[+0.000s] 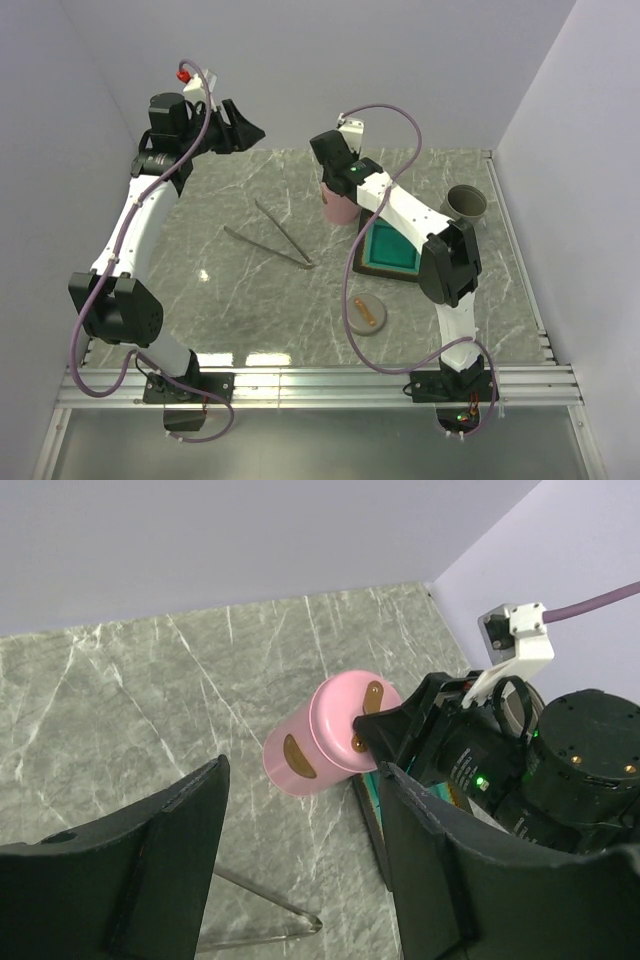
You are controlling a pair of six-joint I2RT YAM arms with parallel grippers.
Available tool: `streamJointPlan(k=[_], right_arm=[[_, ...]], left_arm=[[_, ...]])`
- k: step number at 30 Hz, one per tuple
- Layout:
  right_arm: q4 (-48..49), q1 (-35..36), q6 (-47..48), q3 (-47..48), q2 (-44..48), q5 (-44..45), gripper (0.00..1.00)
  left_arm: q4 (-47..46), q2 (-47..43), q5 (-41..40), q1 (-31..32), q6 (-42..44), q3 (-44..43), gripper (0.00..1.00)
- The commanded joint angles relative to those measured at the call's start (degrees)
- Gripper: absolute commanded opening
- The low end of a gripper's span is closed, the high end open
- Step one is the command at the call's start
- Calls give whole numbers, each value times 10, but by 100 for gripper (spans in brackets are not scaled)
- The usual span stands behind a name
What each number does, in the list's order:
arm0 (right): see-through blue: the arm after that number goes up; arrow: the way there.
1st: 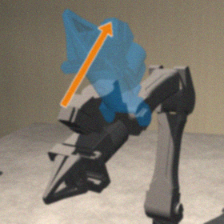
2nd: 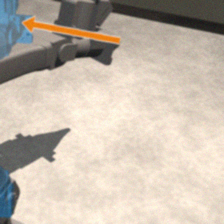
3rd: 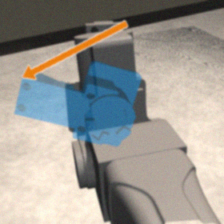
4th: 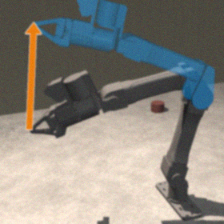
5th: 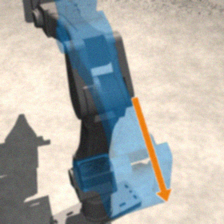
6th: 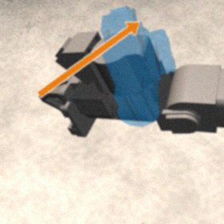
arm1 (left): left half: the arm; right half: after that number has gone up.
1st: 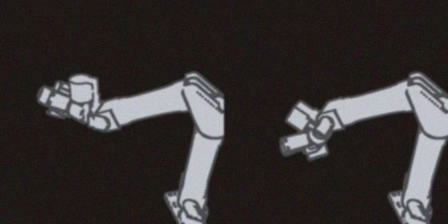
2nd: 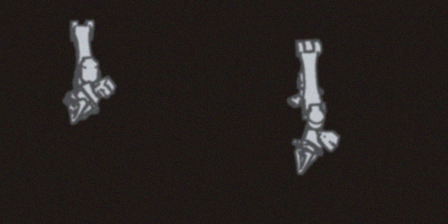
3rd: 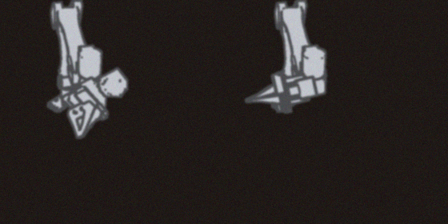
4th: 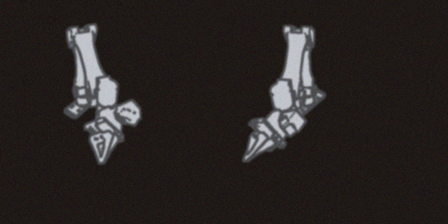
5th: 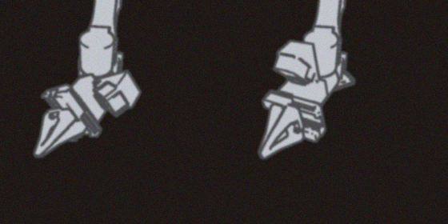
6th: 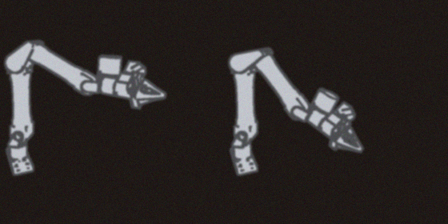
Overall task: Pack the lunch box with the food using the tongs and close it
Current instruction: Pick up the lid of the lunch box with the right arm
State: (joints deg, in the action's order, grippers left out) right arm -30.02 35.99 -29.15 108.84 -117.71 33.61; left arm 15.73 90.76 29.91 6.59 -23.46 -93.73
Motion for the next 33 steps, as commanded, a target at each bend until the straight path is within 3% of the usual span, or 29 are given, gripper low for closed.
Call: streamJointPlan(k=[1,6,12,33], right_arm=[[2,-5,-12,22,-6,4,39],[2,-7,-12,16,6,0,26],[8,-18,-2,1,34,-32,0],[37,-58,60,-23,82,-144,0]], left_arm=[[-26,-23,16,-3,-6,7,67],[-25,-22,19,-5,-7,1,67],[-27,-23,23,-5,-11,4,67],[-29,-26,23,-5,-13,10,67]])
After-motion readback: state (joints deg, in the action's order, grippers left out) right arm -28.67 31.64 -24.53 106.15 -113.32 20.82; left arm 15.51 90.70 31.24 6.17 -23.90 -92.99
